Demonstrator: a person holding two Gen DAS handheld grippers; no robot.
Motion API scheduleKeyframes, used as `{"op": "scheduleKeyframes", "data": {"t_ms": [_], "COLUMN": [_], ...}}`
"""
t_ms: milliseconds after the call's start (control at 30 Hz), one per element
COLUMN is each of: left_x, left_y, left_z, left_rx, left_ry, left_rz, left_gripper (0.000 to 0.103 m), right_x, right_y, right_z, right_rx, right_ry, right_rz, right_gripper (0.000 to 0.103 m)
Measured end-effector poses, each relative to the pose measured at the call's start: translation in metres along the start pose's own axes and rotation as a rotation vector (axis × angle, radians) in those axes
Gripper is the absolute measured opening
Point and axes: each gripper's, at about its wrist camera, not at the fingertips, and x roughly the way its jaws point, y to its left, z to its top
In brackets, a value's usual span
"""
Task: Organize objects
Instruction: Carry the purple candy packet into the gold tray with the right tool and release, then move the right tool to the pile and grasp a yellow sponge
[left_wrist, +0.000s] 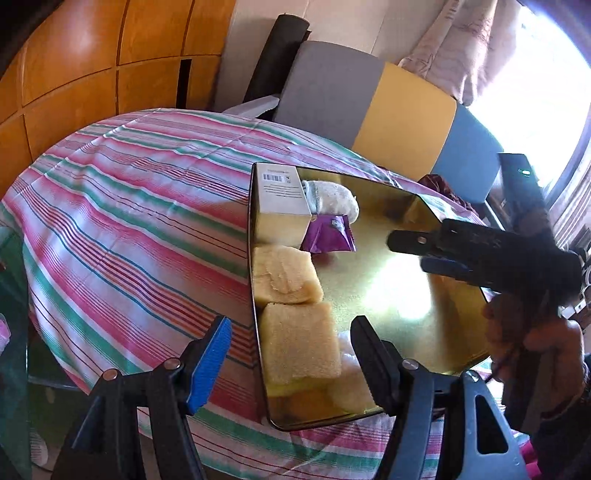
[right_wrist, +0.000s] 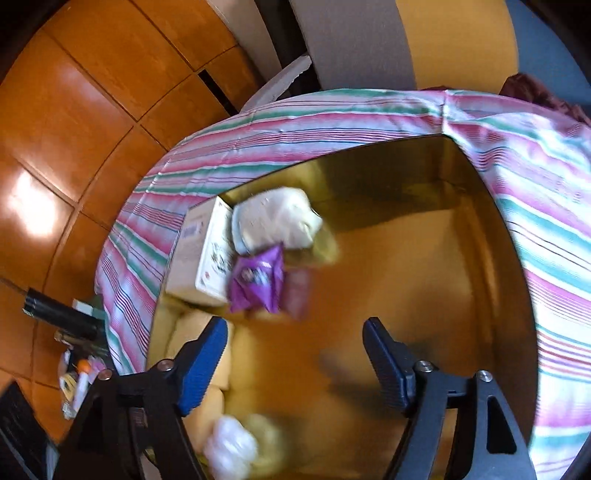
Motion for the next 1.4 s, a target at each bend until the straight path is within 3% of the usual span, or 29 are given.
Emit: {"op": "scheduleKeyframes", "data": {"t_ms": [100, 200, 467, 667, 867, 1000, 1100, 1167, 1233, 1300, 1367, 1400], "left_x": [-0.002, -0.002, -0.005, -0.002, -0.001, -0.007, -0.011, -0.012, -0.012, -0.010, -0.006, -0.004], "left_y": [-0.005, -0.011, -0.024, -0.039, -0.053, -0.065, -0.085, -0.102, -0.123, -0.143, -0.163, -0.171], "left_z": [-0.001, -0.003, -0.009, -0.012, -0.014, -0.010, -0.007, -0.006, -0.005, -0.007, -0.011, -0.012], "left_rx": [0.012, 0.026, 0.067, 0.118, 0.160, 0.166, 0.199, 0.239, 0.283, 0.316, 0.340, 0.351], "left_ry": [-0.001, -0.003, -0.018, 0.003, 0.033, 0.033, 0.035, 0.048, 0.060, 0.073, 0.097, 0.107], "left_rz": [0.003, 0.007, -0.024, -0.033, -0.057, -0.148, -0.228, -0.271, -0.291, -0.308, -0.333, -0.344], "left_gripper": [0.069, 0.077, 0.081, 0.082, 0.082, 0.082, 0.083, 0.084, 0.084, 0.084, 0.084, 0.084], "right_x": [-0.017, -0.036, -0.077, -0.112, -0.165, -0.219, -0.258, -0.276, -0.283, -0.283, -0.283, -0.281], "right_y": [0.000, 0.000, -0.016, -0.057, -0.125, -0.192, -0.253, -0.293, -0.332, -0.365, -0.376, -0.376], "right_z": [-0.011, -0.021, -0.046, -0.064, -0.072, -0.078, -0.092, -0.109, -0.134, -0.153, -0.158, -0.156], "right_rx": [-0.038, -0.074, -0.093, -0.034, 0.036, 0.164, 0.334, 0.470, 0.634, 0.838, 0.899, 0.891], "right_ry": [-0.041, -0.075, -0.136, -0.177, -0.221, -0.302, -0.395, -0.447, -0.472, -0.442, -0.462, -0.445], "right_rz": [-0.030, -0.053, -0.111, -0.167, -0.308, -0.446, -0.565, -0.598, -0.584, -0.471, -0.385, -0.391], "right_gripper": [0.086, 0.092, 0.097, 0.097, 0.097, 0.100, 0.101, 0.101, 0.101, 0.101, 0.101, 0.101]}}
